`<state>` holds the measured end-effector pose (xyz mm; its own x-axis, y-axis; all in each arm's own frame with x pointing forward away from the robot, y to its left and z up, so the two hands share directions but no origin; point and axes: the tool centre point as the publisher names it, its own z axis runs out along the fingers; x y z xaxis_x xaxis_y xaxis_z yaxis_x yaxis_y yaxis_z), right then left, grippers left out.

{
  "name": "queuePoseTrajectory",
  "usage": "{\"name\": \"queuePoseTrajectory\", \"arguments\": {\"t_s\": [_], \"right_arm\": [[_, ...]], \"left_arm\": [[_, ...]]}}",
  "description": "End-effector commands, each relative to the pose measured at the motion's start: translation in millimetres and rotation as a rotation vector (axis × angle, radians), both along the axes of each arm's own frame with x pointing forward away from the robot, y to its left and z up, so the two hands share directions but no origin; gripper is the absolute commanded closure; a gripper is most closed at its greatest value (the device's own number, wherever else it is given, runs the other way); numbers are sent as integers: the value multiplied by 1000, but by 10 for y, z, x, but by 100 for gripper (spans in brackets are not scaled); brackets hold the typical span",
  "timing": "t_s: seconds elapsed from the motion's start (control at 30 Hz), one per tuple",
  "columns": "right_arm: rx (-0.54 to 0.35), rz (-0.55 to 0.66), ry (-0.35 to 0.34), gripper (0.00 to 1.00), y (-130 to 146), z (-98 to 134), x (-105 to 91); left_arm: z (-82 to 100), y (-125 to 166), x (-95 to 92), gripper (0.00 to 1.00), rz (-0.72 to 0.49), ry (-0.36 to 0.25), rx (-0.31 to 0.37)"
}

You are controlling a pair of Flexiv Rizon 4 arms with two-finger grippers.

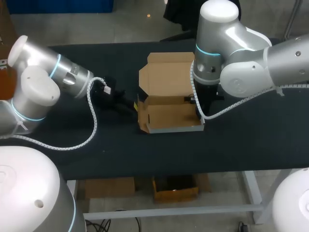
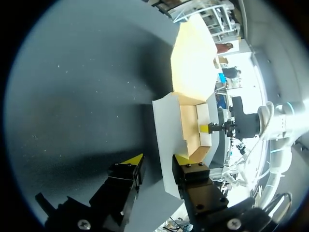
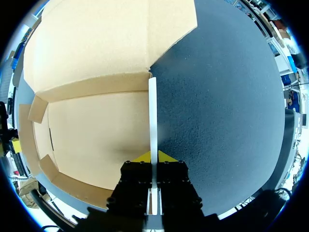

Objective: Assemble the packaging by folding the flat box into shape, placing the metal phone stand inside, and closing the box properly

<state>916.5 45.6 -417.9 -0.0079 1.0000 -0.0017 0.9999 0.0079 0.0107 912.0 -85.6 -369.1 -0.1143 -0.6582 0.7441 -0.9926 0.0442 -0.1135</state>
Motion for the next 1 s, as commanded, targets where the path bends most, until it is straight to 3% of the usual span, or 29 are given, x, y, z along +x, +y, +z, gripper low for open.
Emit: {"name": "queuePoseTrajectory", "arguments": {"t_s": [0.03,1.0], "right_arm": [[0,1,2,100,1,7,-3],[0,1,2,100,1,7,-3]], "left_arm": [[4,-74,23,62,-12,3,-6],[87,-424,-18,61,-18,37,-8]]}}
